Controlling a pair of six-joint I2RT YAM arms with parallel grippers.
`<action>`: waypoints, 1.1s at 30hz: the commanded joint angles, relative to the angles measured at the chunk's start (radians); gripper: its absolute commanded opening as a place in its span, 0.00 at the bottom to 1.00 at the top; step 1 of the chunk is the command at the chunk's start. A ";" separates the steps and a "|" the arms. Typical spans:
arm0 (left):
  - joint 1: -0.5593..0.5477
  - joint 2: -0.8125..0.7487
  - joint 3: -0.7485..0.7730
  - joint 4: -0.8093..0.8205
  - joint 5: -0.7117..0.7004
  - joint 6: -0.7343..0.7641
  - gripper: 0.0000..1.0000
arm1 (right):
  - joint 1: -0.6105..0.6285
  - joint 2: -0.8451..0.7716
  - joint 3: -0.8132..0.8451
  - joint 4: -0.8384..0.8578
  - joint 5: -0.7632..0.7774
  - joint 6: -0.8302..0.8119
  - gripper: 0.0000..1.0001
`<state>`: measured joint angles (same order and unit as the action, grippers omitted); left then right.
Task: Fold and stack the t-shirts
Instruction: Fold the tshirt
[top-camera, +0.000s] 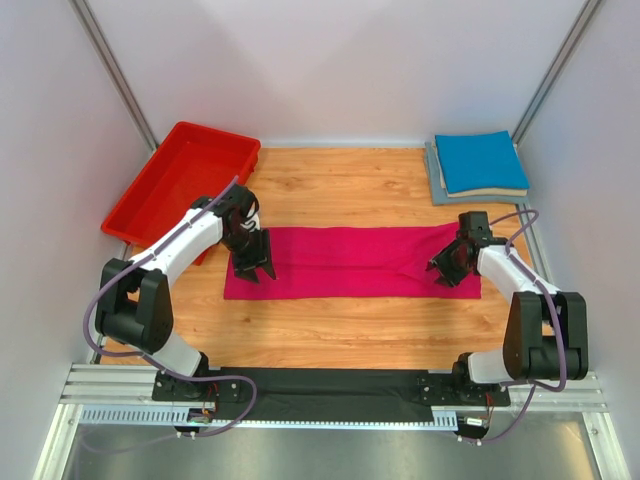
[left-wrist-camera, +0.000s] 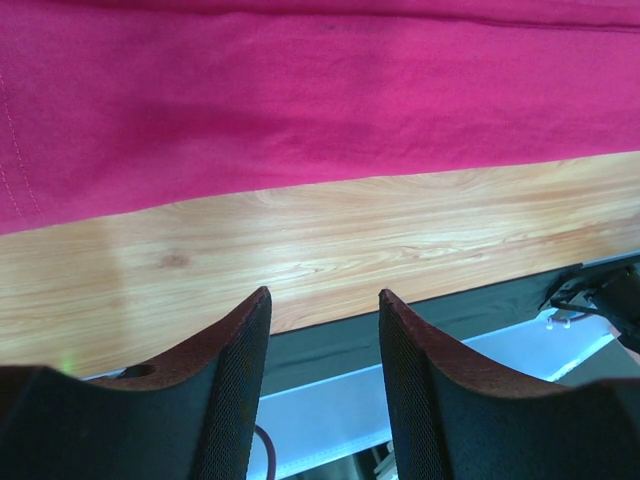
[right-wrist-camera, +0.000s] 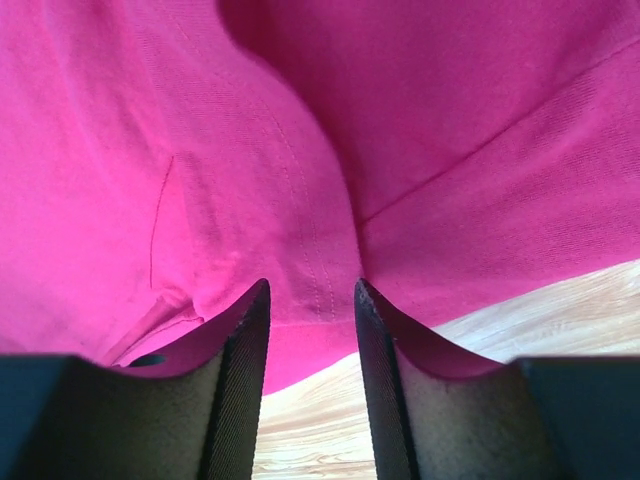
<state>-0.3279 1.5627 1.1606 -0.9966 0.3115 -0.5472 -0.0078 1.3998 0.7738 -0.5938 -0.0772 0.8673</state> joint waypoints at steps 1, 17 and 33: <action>-0.005 -0.010 0.011 0.006 0.006 0.013 0.54 | 0.003 -0.015 -0.010 0.009 0.036 0.004 0.40; -0.003 -0.001 0.021 0.009 0.000 0.015 0.55 | 0.003 0.004 -0.076 0.097 0.030 0.029 0.34; -0.003 0.031 0.037 0.009 -0.002 0.013 0.54 | 0.003 0.028 0.022 0.040 0.020 0.033 0.00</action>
<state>-0.3279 1.5852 1.1606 -0.9943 0.3061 -0.5472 -0.0078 1.4216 0.7399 -0.5568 -0.0647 0.8879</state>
